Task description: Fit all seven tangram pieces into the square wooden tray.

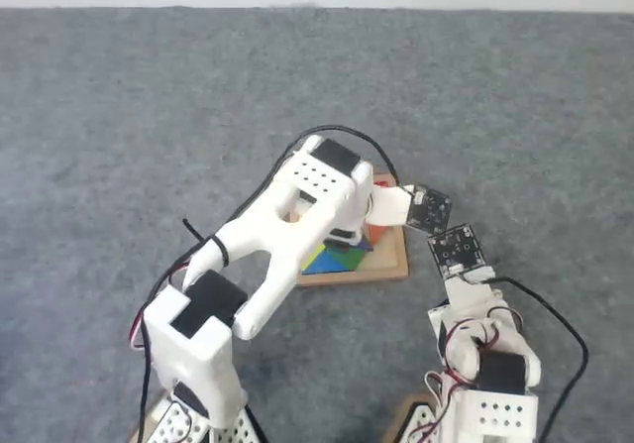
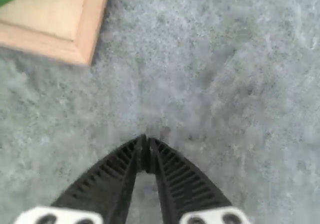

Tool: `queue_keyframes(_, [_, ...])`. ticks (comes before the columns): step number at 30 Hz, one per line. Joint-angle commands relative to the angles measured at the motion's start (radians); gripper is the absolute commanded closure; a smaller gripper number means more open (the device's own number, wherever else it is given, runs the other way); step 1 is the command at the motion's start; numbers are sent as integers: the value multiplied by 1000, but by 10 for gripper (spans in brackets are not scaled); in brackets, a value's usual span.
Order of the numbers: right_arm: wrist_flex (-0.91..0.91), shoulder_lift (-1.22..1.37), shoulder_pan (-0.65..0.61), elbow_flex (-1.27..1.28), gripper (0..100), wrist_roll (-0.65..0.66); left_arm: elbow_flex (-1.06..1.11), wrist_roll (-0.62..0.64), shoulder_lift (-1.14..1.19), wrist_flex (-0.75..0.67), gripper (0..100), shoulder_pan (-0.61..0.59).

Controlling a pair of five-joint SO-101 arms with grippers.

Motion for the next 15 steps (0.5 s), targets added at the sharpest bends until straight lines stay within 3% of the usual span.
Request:
queue_keyframes(1, [1,-16,-4,17,991,8,-67,-141,-9,31,930,-2])
queue_keyframes(6, [1,-16,-4,17,991,8,-64,-275,-9,38,930,2])
queue_keyframes(12, [1,-16,-4,17,991,8,-68,-265,-8,3,930,2])
queue_keyframes(15, [1,-16,-4,17,991,8,-68,-158,-8,-107,929,-15])
